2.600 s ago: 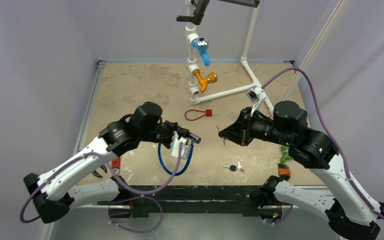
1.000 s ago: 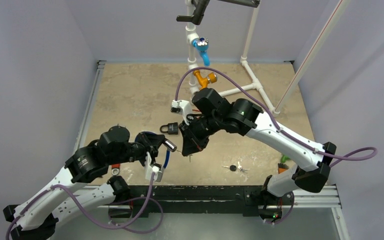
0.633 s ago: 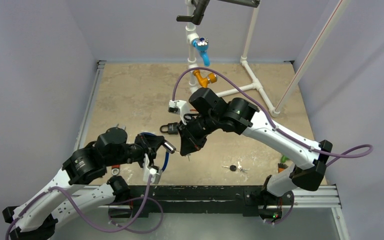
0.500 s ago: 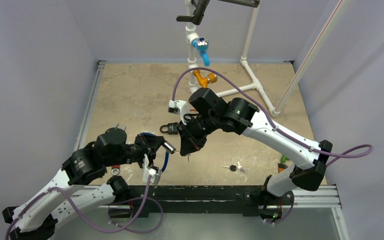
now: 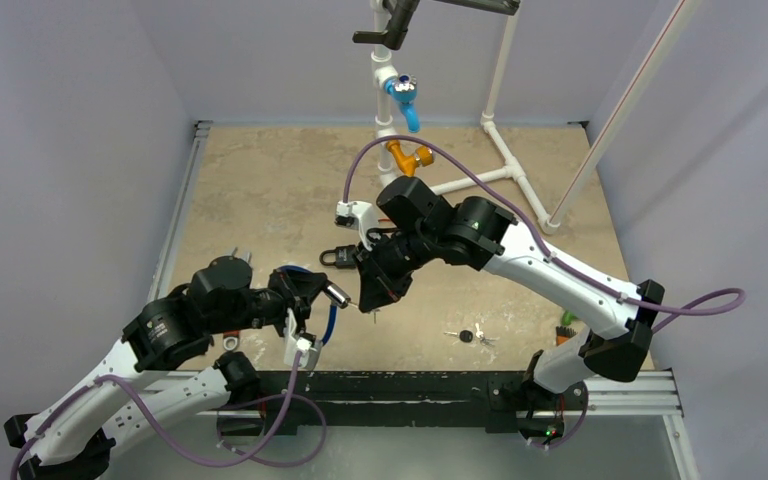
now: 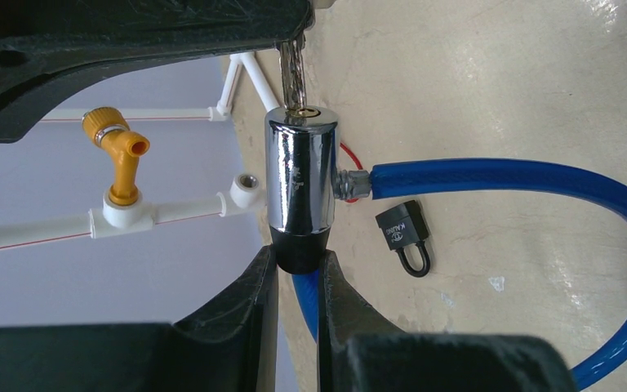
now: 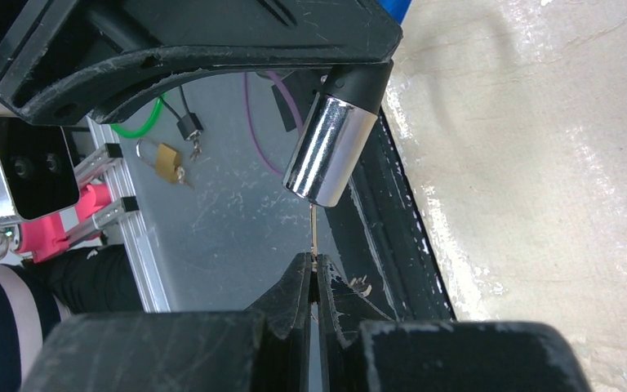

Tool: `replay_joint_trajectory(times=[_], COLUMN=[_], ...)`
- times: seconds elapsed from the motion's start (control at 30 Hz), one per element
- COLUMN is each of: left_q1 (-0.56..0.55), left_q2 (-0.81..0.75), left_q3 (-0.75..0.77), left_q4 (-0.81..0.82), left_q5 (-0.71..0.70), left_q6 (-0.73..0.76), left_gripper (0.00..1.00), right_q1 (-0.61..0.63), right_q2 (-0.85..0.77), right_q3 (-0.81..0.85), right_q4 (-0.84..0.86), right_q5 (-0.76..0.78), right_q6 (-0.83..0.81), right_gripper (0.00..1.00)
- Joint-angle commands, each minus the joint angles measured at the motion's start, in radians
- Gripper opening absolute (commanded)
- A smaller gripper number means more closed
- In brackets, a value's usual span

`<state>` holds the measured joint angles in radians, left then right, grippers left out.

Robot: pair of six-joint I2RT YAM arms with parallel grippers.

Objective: Unlock with the key

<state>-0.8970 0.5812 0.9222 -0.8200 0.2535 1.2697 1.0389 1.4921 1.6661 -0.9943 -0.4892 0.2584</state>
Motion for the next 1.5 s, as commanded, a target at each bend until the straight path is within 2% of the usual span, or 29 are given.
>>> replay_joint_trajectory(times=[0.0,1.47], left_q1=[-0.003,-0.003], left_q2=[-0.012,-0.031], left_q3=[0.041,0.033], left_q4=[0.063,0.052], left_q5=[0.023,0.027], left_q6=[0.019,0.040], left_gripper=[0.00,0.00], right_q1=[0.004,0.001], right_q2=[-0.018,-0.051], right_q3=[-0.013,-0.057], right_q4=[0.070,0.119], right_q5=[-0.001,-0.003], right_q6=[-0.001,0.019], right_gripper=[0.00,0.00])
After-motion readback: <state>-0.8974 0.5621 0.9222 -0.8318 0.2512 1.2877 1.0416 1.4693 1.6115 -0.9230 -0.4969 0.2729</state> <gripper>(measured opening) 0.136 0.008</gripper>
